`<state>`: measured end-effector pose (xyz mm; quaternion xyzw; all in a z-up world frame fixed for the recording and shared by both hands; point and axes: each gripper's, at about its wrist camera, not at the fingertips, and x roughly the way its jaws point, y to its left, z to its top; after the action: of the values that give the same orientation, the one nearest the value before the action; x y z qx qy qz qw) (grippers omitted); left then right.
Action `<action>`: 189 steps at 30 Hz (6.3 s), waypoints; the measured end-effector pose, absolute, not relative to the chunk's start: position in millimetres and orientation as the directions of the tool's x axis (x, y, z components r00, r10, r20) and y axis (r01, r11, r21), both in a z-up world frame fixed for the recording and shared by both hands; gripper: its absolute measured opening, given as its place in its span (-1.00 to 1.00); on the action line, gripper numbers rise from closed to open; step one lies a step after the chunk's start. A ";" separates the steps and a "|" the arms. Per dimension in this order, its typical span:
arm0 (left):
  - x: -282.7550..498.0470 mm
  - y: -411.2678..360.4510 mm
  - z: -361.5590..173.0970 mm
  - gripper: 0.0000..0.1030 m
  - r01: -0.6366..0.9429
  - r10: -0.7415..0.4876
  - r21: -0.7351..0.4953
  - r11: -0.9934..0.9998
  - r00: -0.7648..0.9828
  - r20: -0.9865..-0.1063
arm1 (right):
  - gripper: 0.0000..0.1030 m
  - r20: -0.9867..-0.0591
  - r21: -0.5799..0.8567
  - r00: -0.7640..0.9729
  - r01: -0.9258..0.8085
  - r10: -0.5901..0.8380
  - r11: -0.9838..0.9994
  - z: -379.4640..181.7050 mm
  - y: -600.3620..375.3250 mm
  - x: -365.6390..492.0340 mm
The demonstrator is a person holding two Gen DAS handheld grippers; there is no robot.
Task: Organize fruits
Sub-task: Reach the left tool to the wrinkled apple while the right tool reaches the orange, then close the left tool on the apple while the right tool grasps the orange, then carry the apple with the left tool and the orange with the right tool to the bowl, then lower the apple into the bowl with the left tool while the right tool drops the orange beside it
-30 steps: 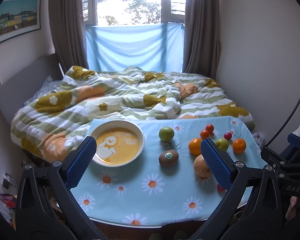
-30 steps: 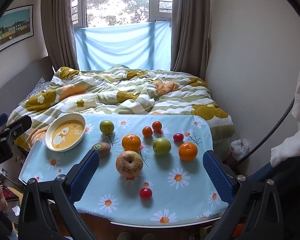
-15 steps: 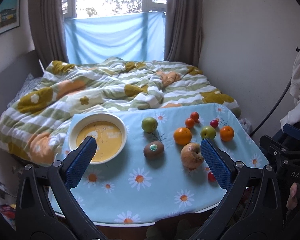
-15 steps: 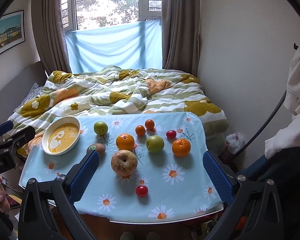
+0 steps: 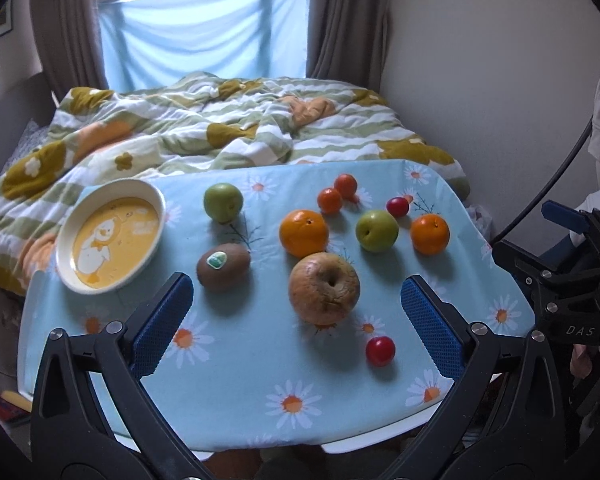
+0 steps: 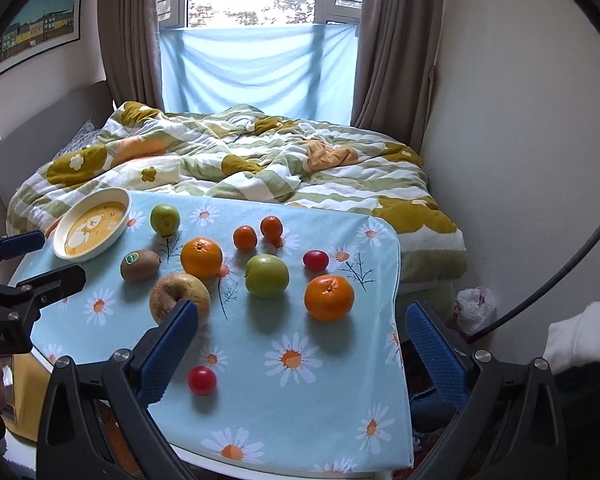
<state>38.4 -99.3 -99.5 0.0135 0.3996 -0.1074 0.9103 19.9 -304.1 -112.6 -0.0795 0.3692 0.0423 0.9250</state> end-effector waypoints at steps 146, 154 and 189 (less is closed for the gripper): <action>212.3 178.5 -158.1 1.00 0.139 -0.126 -0.064 0.988 0.505 -0.854 | 0.07 -0.839 0.107 0.469 -0.355 0.276 0.929 -144.7 -24.2 209.0; 187.8 196.4 -159.4 1.00 0.082 -0.093 -0.061 0.995 0.496 -0.863 | 0.07 -0.847 0.071 0.418 -0.524 0.329 0.849 -169.6 20.9 216.1; 148.6 206.8 -125.0 1.00 0.066 -0.072 -0.043 0.997 0.534 -0.842 | 0.99 -0.784 0.068 0.507 -0.505 0.359 0.861 -137.4 15.0 193.7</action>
<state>148.6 206.8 -125.0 -0.0029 0.4809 -0.0393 0.8759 193.7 15.0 -137.4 -0.0851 0.4293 0.2499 0.8637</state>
